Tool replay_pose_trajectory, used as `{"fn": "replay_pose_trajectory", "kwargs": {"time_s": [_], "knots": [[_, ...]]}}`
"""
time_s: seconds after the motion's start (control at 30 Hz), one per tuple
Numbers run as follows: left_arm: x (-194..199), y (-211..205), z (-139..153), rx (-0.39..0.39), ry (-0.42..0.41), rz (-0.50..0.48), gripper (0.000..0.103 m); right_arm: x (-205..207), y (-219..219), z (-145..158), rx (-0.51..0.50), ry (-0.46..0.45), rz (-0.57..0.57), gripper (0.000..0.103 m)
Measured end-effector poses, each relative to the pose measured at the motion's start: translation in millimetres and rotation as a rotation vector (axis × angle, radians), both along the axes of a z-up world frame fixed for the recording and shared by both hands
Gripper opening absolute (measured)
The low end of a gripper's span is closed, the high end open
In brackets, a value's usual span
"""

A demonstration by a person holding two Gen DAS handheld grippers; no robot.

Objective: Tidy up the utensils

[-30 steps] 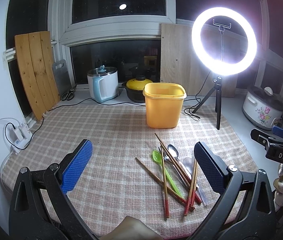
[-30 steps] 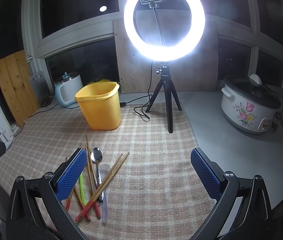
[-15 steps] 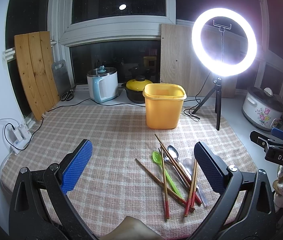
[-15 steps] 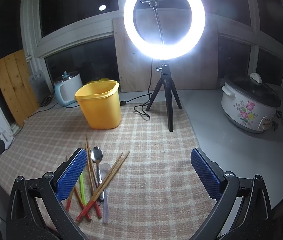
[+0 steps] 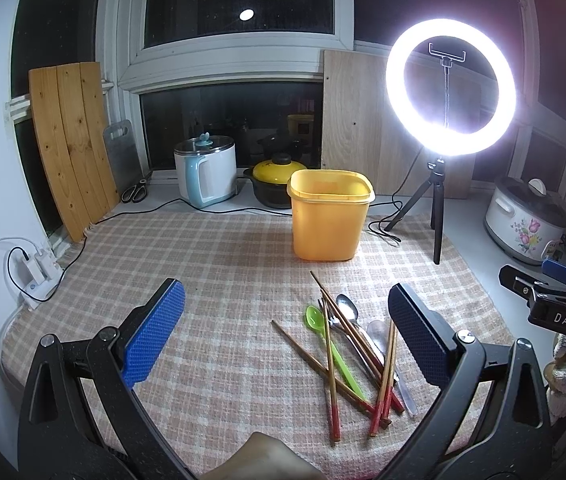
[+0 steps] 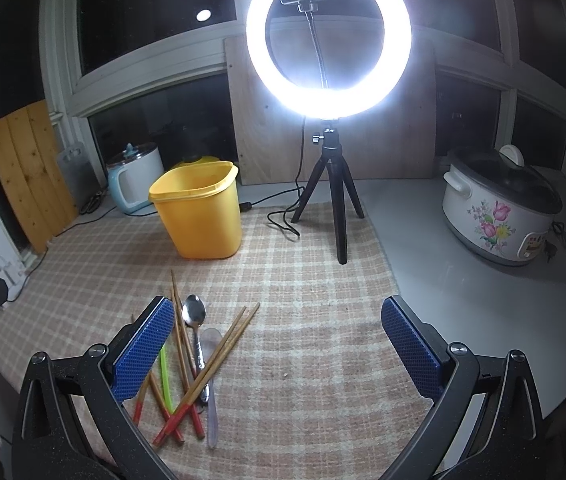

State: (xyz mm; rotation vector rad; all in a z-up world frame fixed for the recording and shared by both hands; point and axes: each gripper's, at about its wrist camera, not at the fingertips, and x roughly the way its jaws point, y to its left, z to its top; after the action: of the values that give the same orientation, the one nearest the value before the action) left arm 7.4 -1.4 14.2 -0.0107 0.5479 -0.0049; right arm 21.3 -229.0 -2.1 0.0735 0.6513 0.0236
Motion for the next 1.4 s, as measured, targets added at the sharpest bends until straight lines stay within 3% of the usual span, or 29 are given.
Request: {"fn": "replay_pose_trajectory", "kwargs": {"time_s": [0.57,1.0,1.1,1.2,1.4], "knots": [[20,10,-14,-0.015,0.044,0.030,0.103,17,-1,-18,0.058,0.039,0.047,0.102],[43,25,-49,-0.069,0.161,0.046,0.102,51,-24,-58,0.216,0.230,0.123,0.102],[51,23,-61,-0.106,0.225,0.050,0.094,58,-31,-70,0.250,0.279,0.140,0.102],[56,21,-72,-0.152,0.280,0.046,0.081,66,-40,-83,0.321,0.344,0.167,0.094],[64,18,-95,-0.249,0.400,0.037,0.064,83,-43,-107,0.449,0.467,0.236,0.067]]}}
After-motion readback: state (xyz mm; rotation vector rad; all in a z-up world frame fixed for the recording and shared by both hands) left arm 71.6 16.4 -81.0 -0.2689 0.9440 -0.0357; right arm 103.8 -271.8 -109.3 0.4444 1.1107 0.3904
